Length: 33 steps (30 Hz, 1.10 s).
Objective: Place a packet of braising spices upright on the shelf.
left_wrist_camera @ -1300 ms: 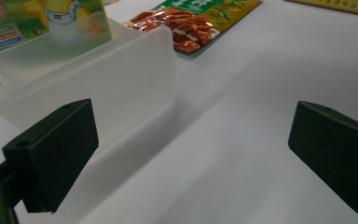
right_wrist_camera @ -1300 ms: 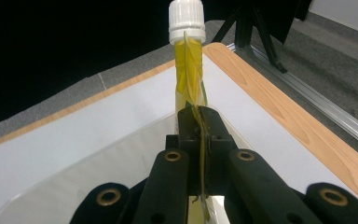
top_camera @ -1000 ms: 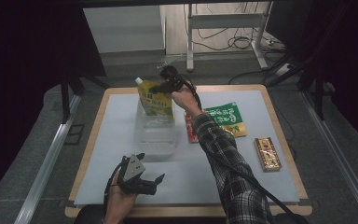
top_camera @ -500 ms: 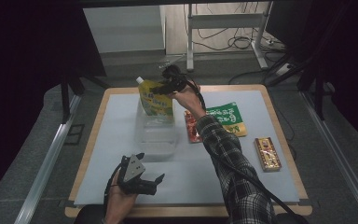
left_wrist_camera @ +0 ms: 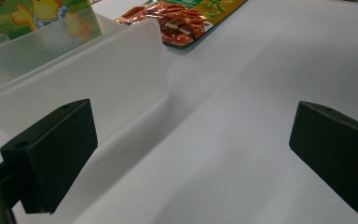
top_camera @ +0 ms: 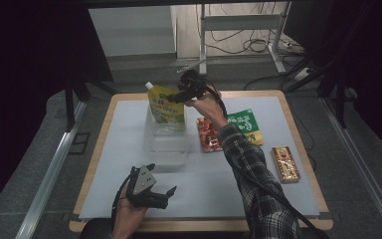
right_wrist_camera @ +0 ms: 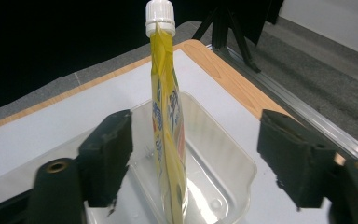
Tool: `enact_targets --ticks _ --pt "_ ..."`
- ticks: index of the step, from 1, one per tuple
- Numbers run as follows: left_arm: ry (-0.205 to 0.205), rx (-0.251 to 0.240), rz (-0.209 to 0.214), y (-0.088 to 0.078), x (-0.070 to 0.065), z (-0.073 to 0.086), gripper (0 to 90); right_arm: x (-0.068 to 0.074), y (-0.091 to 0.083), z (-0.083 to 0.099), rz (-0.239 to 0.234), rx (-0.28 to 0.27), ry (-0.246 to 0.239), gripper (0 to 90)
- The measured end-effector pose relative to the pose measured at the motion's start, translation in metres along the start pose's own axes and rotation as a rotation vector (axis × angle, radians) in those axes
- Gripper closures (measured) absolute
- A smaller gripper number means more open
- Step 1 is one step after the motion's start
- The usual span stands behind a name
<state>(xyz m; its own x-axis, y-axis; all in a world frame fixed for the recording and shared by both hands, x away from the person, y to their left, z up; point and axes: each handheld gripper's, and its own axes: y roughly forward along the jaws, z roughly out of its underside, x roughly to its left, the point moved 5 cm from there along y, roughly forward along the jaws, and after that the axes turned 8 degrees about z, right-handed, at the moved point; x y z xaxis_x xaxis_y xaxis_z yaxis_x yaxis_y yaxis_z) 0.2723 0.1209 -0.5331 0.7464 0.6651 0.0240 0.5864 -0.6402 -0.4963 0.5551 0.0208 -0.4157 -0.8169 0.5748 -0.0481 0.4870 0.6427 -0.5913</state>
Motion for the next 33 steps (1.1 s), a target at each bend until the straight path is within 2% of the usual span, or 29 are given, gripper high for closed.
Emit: enact_targets --ticks 6,11,23,33 --pt "0.003 0.001 0.001 0.0 -0.001 0.0 0.5 0.001 -0.005 0.004 0.004 -0.006 -0.008 18.0" --pt "0.002 0.001 0.004 0.001 -0.001 0.0 0.6 0.002 -0.011 0.009 0.015 -0.009 -0.035 11.1" --pt "0.002 -0.004 0.003 0.001 -0.002 0.0 0.6 0.005 -0.02 0.016 0.035 -0.014 -0.068 5.9" --pt "0.013 -0.011 0.001 0.001 -0.003 -0.001 0.2 0.006 -0.031 0.024 0.043 -0.009 -0.071 3.7"
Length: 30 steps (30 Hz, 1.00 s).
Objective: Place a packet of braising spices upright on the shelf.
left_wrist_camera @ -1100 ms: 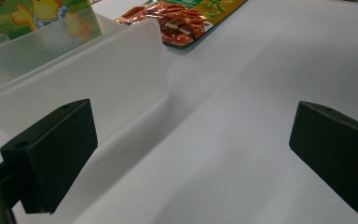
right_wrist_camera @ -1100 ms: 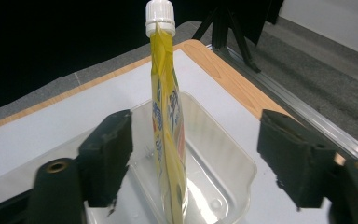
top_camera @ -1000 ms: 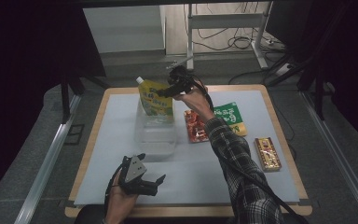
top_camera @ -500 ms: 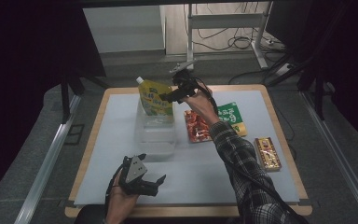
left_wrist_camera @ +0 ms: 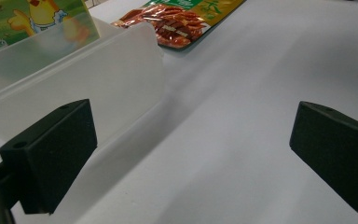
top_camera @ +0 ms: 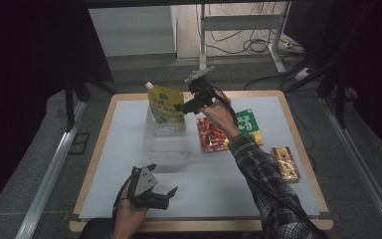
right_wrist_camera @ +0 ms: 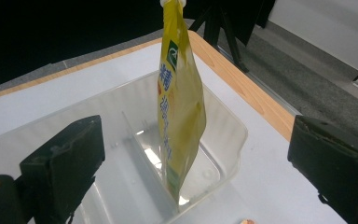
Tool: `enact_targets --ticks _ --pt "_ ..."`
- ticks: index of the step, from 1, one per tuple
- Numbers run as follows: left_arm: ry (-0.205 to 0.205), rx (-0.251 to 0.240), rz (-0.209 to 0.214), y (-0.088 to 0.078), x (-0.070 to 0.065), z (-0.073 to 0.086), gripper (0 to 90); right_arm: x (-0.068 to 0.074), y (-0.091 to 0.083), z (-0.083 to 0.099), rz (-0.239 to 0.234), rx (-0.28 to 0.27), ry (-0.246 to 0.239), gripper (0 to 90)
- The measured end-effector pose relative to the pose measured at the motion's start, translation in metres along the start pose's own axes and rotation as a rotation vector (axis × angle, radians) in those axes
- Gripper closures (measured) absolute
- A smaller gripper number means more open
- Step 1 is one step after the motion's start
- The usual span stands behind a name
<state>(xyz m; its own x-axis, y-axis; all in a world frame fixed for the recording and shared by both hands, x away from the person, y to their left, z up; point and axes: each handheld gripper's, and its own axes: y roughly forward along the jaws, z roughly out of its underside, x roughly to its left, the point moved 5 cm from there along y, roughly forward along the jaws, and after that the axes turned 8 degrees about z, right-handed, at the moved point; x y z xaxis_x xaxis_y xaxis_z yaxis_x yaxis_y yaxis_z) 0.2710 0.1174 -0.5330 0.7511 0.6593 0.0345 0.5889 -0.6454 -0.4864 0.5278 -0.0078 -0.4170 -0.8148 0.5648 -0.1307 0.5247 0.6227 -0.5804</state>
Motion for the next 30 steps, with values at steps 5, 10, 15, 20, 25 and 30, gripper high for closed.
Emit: enact_targets --ticks 5,10,15,20,25,30 --pt "0.009 0.004 -0.002 0.0 0.0 0.0 0.0 0.001 -0.007 0.005 0.008 0.006 -0.008 3.5" --pt "0.009 0.003 -0.001 0.0 0.0 0.0 0.0 0.0 -0.013 0.013 0.011 0.009 -0.012 3.5" --pt "0.013 0.007 0.0 0.001 -0.001 0.0 0.0 -0.001 -0.018 0.024 0.018 0.031 -0.018 3.5" --pt "0.011 0.005 -0.003 0.001 -0.001 0.0 0.0 -0.001 -0.025 0.036 0.02 0.041 -0.017 3.5" --pt "0.017 0.009 -0.005 0.0 -0.001 0.0 0.0 -0.002 -0.035 0.047 0.018 0.044 -0.024 3.5" --pt "0.019 0.007 -0.002 0.001 -0.002 0.0 0.0 -0.003 -0.046 0.059 0.023 0.051 -0.018 3.5"
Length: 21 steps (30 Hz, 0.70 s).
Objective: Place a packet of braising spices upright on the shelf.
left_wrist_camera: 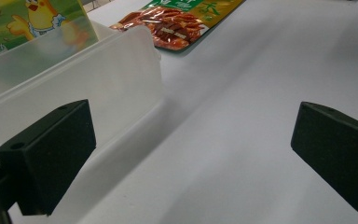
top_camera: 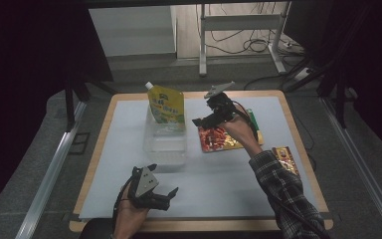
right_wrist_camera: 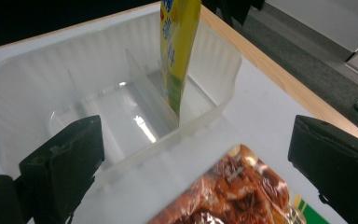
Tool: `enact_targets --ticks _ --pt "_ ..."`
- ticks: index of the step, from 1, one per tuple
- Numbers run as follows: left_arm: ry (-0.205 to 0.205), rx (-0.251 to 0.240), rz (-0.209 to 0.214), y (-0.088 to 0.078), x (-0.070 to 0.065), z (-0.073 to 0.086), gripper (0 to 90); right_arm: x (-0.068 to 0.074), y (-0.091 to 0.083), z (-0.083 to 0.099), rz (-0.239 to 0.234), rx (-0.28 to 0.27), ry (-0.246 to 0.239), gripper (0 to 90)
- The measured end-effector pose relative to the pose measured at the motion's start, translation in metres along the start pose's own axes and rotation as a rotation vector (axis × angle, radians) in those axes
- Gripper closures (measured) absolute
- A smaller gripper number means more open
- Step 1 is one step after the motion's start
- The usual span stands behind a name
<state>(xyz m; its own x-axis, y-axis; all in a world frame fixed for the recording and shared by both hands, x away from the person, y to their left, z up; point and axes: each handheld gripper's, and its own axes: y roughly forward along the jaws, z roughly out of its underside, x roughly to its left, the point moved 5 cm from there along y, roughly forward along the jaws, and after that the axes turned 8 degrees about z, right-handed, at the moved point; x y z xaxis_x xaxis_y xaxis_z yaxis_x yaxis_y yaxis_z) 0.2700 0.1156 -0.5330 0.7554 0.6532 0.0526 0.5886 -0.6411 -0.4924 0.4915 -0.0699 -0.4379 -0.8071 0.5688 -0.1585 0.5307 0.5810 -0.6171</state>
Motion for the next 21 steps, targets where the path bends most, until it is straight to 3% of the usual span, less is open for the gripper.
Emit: enact_targets --ticks 8,21 --pt "-0.004 -0.003 0.005 0.001 -0.001 0.0 0.0 -0.004 -0.016 0.021 0.001 0.006 0.018 3.5" --pt "0.018 0.001 0.009 0.002 -0.003 0.0 0.0 -0.007 -0.036 0.057 0.051 0.009 0.057 3.5"
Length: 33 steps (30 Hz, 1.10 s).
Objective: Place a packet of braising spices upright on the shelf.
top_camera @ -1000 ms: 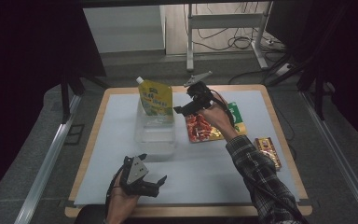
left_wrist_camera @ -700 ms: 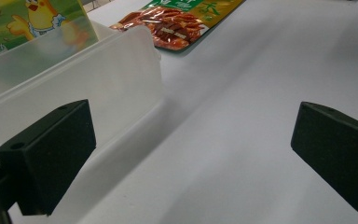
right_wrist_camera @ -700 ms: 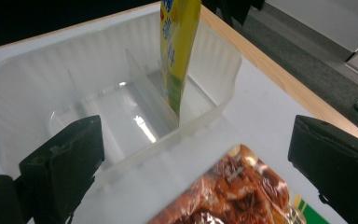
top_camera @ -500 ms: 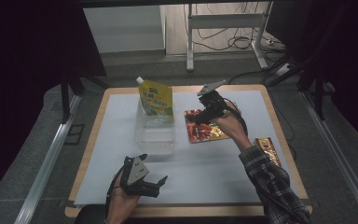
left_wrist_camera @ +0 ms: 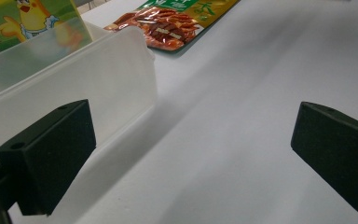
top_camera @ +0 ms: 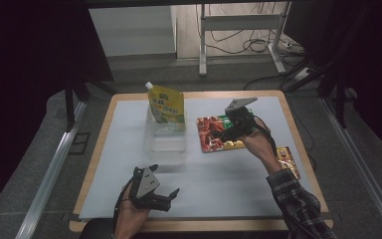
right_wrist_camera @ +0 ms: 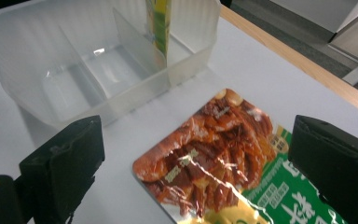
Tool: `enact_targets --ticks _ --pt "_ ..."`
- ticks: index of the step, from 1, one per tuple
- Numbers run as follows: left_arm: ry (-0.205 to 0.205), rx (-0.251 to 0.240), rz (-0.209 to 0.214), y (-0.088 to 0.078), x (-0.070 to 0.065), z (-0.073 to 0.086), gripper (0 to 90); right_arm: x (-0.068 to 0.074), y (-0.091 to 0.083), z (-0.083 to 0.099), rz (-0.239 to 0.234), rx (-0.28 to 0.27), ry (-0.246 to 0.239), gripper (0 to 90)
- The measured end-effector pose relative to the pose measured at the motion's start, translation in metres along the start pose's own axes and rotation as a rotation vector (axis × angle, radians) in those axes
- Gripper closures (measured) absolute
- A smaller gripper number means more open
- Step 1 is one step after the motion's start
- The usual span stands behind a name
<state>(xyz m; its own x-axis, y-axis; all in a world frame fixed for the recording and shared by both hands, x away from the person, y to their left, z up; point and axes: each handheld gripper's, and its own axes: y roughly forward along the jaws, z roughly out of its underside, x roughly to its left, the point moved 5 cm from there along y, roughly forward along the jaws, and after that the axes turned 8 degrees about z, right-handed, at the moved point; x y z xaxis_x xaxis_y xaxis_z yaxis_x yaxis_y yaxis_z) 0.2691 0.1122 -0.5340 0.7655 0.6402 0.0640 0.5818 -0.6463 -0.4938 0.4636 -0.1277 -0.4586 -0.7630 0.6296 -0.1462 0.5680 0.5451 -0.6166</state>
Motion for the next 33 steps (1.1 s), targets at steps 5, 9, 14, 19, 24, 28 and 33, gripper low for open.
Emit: enact_targets --ticks 5,9,14,19,24,28,33 --pt "-0.001 -0.006 -0.001 0.0 -0.001 0.0 0.0 -0.003 -0.007 0.014 0.015 -0.007 0.016 3.5" --pt "0.001 -0.008 0.0 0.0 -0.001 0.0 0.0 -0.005 -0.011 0.025 0.019 -0.008 0.032 3.5" --pt "0.006 -0.007 0.0 0.0 -0.001 0.0 0.0 -0.013 -0.015 0.036 0.038 -0.002 0.056 3.5" --pt "0.008 -0.004 0.004 0.001 -0.002 0.0 0.0 -0.022 -0.021 0.049 0.067 0.003 0.076 3.5" --pt "0.011 -0.001 0.004 0.001 -0.003 0.0 0.0 -0.031 -0.022 0.061 0.102 0.021 0.095 3.5" --pt "0.015 0.002 0.006 0.002 -0.003 0.0 0.0 -0.038 -0.022 0.067 0.126 0.03 0.102 3.5" --pt "0.015 -0.001 0.005 0.002 -0.003 0.0 0.0 -0.047 -0.021 0.075 0.15 0.044 0.11 3.5"
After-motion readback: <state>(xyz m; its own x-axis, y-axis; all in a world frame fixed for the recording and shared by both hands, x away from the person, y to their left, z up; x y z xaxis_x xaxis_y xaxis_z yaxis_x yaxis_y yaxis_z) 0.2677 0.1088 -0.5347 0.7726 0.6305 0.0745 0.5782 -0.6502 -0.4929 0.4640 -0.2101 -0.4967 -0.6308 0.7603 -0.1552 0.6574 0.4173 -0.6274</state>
